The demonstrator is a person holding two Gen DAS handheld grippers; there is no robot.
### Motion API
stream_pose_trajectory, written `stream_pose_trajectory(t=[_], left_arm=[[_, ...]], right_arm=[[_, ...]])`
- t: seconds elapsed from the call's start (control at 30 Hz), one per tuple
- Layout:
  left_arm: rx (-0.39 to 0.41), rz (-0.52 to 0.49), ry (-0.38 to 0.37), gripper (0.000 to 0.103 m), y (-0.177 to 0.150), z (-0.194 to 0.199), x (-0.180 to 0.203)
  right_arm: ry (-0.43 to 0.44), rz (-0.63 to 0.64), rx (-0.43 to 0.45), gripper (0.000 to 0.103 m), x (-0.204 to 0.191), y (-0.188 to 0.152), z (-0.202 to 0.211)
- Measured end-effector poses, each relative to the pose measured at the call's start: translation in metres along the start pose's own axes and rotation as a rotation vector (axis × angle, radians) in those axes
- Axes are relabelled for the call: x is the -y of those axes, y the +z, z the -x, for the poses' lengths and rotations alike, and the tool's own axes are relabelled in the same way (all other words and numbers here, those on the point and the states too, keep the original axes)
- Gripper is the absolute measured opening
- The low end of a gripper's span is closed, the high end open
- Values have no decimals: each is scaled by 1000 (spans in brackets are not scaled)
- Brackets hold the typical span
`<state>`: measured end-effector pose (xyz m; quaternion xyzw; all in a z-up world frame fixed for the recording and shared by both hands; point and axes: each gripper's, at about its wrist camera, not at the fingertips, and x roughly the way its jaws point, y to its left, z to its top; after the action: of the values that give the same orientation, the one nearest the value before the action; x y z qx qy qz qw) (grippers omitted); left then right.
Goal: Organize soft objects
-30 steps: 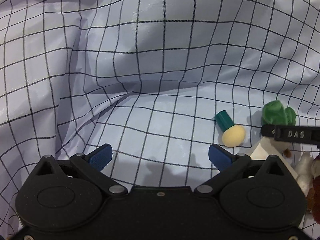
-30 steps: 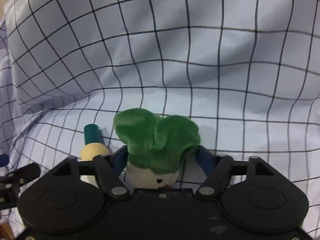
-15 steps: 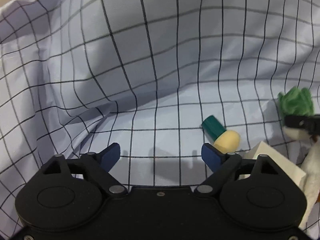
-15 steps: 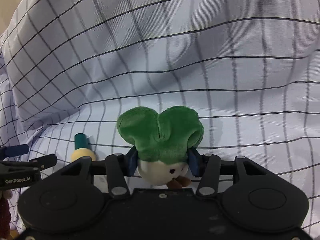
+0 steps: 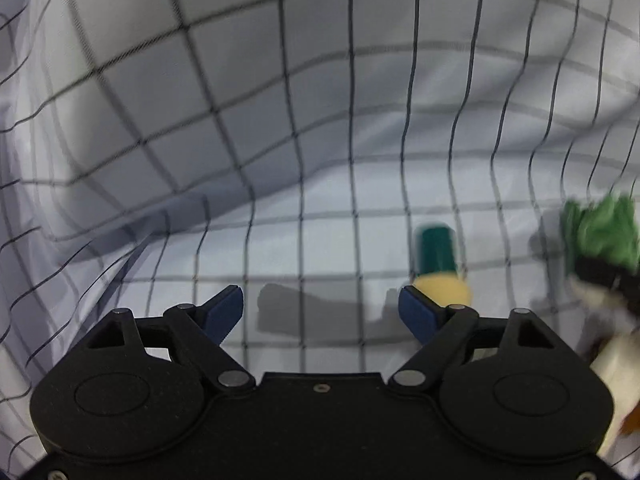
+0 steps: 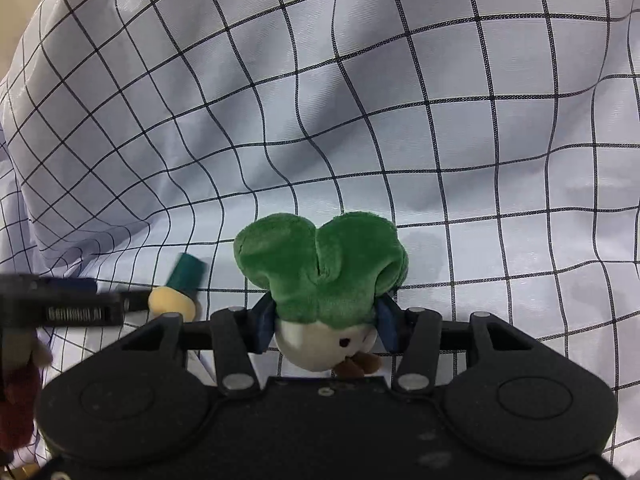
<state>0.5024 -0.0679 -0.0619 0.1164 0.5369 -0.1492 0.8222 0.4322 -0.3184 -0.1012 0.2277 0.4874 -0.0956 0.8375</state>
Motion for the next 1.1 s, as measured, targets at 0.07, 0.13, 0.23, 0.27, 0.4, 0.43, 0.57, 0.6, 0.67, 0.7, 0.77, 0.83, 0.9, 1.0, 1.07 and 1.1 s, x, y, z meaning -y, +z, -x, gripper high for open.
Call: stream_pose_trajectory(t=[0.07, 0.13, 0.23, 0.27, 0.4, 0.43, 0.57, 0.6, 0.67, 0.7, 0.77, 0.83, 0.9, 1.0, 1.07, 1.1], left_arm=[[-13, 37, -41, 81, 10, -2, -1], [-19, 62, -60, 81, 16, -6, -1], [-3, 65, -35, 81, 22, -9, 4], [14, 81, -27, 81, 23, -8, 4], [36, 169, -70, 81, 33, -2, 4], [39, 172, -75, 81, 39, 2, 3], [58, 164, -78, 81, 36, 21, 11], [53, 162, -89, 82, 36, 24, 14], [33, 185, -108, 82, 34, 29, 22], [16, 198, -124, 82, 33, 30, 26], [-14, 235, -168, 82, 30, 32, 31], [-30, 256, -206, 82, 26, 34, 42], [-41, 244, -228, 82, 22, 36, 53], [-49, 241, -245, 82, 20, 32, 65], [-53, 221, -245, 82, 20, 29, 78], [-62, 201, -237, 82, 19, 26, 84]], right_arm=[[1, 0, 3, 50, -3, 0, -3], [4, -4, 5, 50, -1, -1, -3], [11, -11, 10, 50, 1, -2, -5], [13, -11, 12, 50, 1, -2, -5], [11, -4, 20, 51, 3, -5, -4], [11, -3, 22, 51, 3, -6, -5], [16, 12, 36, 50, 3, -10, -2], [11, 21, 46, 50, 3, -11, 0], [-3, 37, 69, 50, 2, -13, 6], [-7, 44, 83, 50, 1, -14, 10], [-15, 55, 110, 50, 1, -15, 20], [-23, 69, 134, 50, 3, -16, 29], [-34, 81, 153, 50, 5, -18, 39], [-49, 77, 178, 50, 14, -22, 52], [-52, 66, 185, 50, 23, -25, 59], [-55, 58, 187, 50, 28, -26, 63]])
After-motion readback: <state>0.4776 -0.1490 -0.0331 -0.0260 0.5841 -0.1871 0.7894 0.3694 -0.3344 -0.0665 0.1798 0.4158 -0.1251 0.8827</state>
